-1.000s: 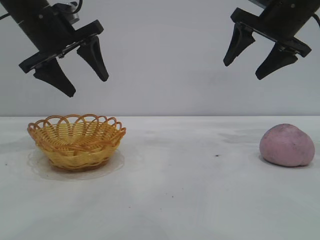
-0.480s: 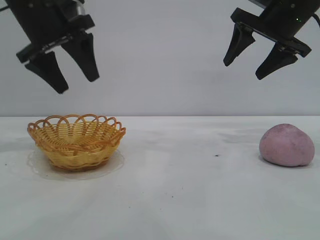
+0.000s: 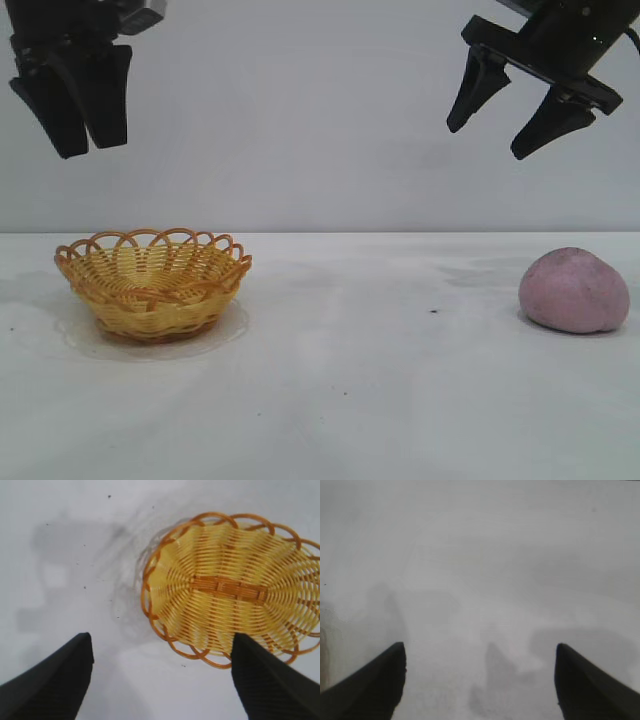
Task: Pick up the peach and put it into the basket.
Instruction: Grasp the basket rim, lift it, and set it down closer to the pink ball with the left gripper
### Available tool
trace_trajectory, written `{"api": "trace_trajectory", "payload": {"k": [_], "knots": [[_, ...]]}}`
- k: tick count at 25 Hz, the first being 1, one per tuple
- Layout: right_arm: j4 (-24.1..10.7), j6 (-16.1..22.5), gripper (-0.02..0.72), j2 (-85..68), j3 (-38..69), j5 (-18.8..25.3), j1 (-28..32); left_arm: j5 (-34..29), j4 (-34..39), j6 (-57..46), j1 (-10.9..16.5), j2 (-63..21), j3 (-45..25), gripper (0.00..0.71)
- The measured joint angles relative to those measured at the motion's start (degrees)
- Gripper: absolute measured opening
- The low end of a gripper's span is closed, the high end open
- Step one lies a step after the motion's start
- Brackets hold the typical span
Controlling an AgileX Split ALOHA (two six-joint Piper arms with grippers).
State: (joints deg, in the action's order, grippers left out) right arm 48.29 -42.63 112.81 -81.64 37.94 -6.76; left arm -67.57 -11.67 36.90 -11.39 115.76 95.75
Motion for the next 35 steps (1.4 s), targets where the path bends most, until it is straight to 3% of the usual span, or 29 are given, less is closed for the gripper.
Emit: {"api": "trace_trajectory", "payload": {"k": [6,11,18,22,26,28,31,32,35], "knots": [[-0.1,0.0,0.521,0.0,0.0,0.2,0.0,-0.4,5.2,0.4,-3.6,5.8,2.4,0.534],[-0.1,0.0,0.521,0.0,0.0,0.5,0.0,-1.1,6.7,0.4,-3.7,10.7,8.0,0.534],[-0.1,0.0,0.521,0.0,0.0,0.7,0.0,-1.4,6.5,0.4,-3.7,15.2,10.1,0.22],[-0.1,0.0,0.521,0.0,0.0,0.7,0.0,-1.4,6.5,0.4,-3.7,16.6,10.1,0.216],[-0.1,0.0,0.521,0.0,0.0,0.7,0.0,-1.5,5.0,-1.3,-3.7,16.8,10.2,0.062],[-0.1,0.0,0.521,0.0,0.0,0.7,0.0,-2.2,3.7,-3.4,-3.7,16.7,10.5,0.07],[-0.1,0.0,0.521,0.0,0.0,0.7,0.0,-2.7,2.9,-8.5,-3.7,15.5,10.5,0.07],[-0.1,0.0,0.521,0.0,0.0,0.7,0.0,-2.7,2.6,-10.5,-3.7,14.6,10.5,0.0],[-0.1,0.0,0.521,0.0,0.0,0.7,0.0,-2.6,0.3,-19.6,-3.5,12.0,10.5,0.0]]}}
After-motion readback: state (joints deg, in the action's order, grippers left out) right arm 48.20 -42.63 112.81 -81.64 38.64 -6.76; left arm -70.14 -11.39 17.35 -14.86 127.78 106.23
